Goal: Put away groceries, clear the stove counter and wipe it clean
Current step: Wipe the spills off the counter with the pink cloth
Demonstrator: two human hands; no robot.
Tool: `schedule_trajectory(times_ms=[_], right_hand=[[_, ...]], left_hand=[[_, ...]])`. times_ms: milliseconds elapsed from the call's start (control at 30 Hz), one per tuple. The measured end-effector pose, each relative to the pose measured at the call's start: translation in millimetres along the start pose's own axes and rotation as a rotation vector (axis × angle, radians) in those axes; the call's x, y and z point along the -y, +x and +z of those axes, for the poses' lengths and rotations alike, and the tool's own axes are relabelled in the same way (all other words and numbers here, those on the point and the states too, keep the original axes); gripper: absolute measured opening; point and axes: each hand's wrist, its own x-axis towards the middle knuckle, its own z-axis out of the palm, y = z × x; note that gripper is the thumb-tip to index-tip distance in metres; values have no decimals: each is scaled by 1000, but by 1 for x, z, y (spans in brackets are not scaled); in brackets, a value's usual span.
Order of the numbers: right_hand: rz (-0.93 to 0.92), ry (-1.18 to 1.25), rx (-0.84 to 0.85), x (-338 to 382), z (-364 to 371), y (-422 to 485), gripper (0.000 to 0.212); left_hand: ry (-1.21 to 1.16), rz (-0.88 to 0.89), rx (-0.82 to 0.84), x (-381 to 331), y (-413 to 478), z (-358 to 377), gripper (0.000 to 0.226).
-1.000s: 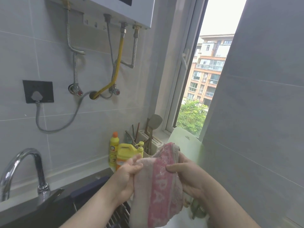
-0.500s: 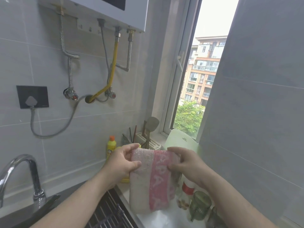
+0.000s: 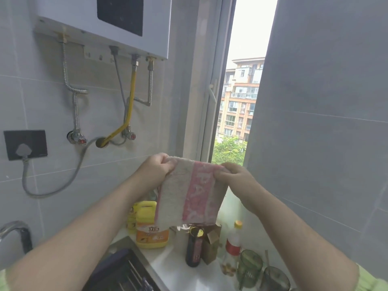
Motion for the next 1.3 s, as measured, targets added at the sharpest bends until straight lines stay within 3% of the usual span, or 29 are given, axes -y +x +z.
schedule_trajectory(times_ms=[67,167,267,333,433,633,733,867,933,967,1000,1067,1133,1200,1233,1300], right_hand=[[-11,179,-27,-1,-3,-5,19],[80,490,-60,-15,-1,-11,35],[301,956,95,-48,8,-27,52],[361,1135,218,-74,18,-47,62],[335,1089,189,-108,23,-82,76],[265,902,-210,-121,-26,-146,28],[245,845,-404,-120,-59,-191,24],[247,708,-540,-132,-95,-269,21],[288,616,-586,-141,-112,-313,35],[318,598,-601,-147,-121,-335,35],[347,605,-628,-150,-130,-358,29],[407,616,-697,-157,-148,-403,22],[437,622,-739,-160,-165,-443,31],[430,635,-760,-160,-180,-480,23],[426,644,-785,-159,-187,-497,21],[427,663,-851,-158,-200,-530,21]], left_hand=[[-285,-70,32,-1,-4,10,23],[-455,-103,16,-4,-15,30,19],[-538,-134,-19,2,-24,56,18],[-577,-175,-34,10,-29,75,18],[-611,-228,21,21,-35,105,18],[-864,-398,345,32,-74,160,28],[-959,-414,617,30,-111,192,62],[-801,-432,651,27,-165,251,92],[-691,-349,645,8,-197,277,59],[-649,-313,655,-4,-213,291,39],[-610,-268,702,-15,-230,302,33],[-588,-179,801,-27,-262,328,35],[-562,-128,867,-42,-292,352,33],[-592,-121,924,-53,-319,376,35],[-602,-125,960,-63,-332,387,46],[-593,-160,1025,-79,-357,406,89]])
